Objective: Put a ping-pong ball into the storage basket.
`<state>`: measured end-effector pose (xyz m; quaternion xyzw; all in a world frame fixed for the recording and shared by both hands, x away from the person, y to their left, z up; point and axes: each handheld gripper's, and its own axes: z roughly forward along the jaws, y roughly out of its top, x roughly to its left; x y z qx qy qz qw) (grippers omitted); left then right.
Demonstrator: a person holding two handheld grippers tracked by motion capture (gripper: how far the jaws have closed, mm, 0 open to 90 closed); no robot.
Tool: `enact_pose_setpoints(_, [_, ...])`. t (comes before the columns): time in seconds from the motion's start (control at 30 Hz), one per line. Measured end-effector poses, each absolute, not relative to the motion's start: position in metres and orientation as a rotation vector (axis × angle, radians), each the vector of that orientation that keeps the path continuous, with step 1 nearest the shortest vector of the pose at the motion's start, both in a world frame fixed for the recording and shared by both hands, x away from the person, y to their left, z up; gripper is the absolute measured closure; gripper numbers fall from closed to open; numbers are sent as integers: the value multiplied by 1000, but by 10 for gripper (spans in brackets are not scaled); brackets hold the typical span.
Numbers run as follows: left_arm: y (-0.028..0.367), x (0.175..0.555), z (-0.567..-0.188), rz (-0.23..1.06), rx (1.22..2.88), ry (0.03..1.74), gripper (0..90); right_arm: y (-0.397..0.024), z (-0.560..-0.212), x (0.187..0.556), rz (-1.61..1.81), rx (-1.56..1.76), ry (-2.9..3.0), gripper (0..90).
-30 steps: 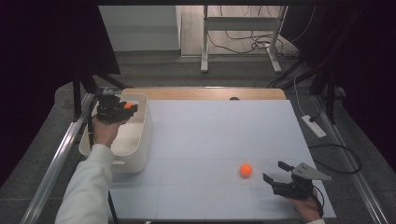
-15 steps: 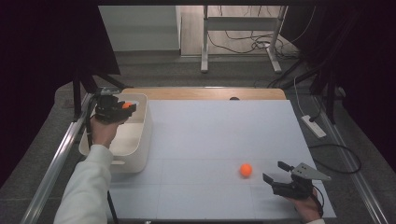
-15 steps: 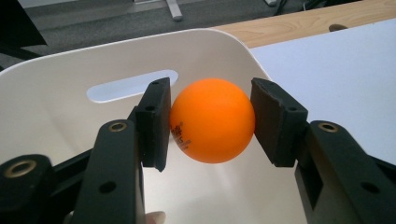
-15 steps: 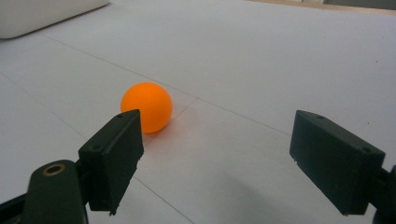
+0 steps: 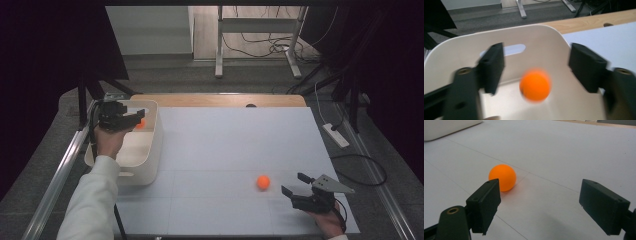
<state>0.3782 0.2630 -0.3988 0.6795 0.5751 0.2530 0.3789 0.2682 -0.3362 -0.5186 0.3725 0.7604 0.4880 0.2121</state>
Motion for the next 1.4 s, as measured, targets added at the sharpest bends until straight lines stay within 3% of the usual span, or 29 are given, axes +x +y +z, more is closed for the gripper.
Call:
enact_pose_setpoints(0.17, [260, 376, -396, 617, 1734, 1438, 185, -336, -519, 268, 1355, 1035, 2112, 173])
enact_pose_setpoints(0.8, [233, 355, -375, 583, 1707, 1206, 196, -336, -518, 268, 1358, 1031, 2110, 173])
enact_pose_setpoints(1.4, [213, 345, -367, 528, 1693, 1110, 211, -336, -518, 268, 1357, 1030, 2109, 173])
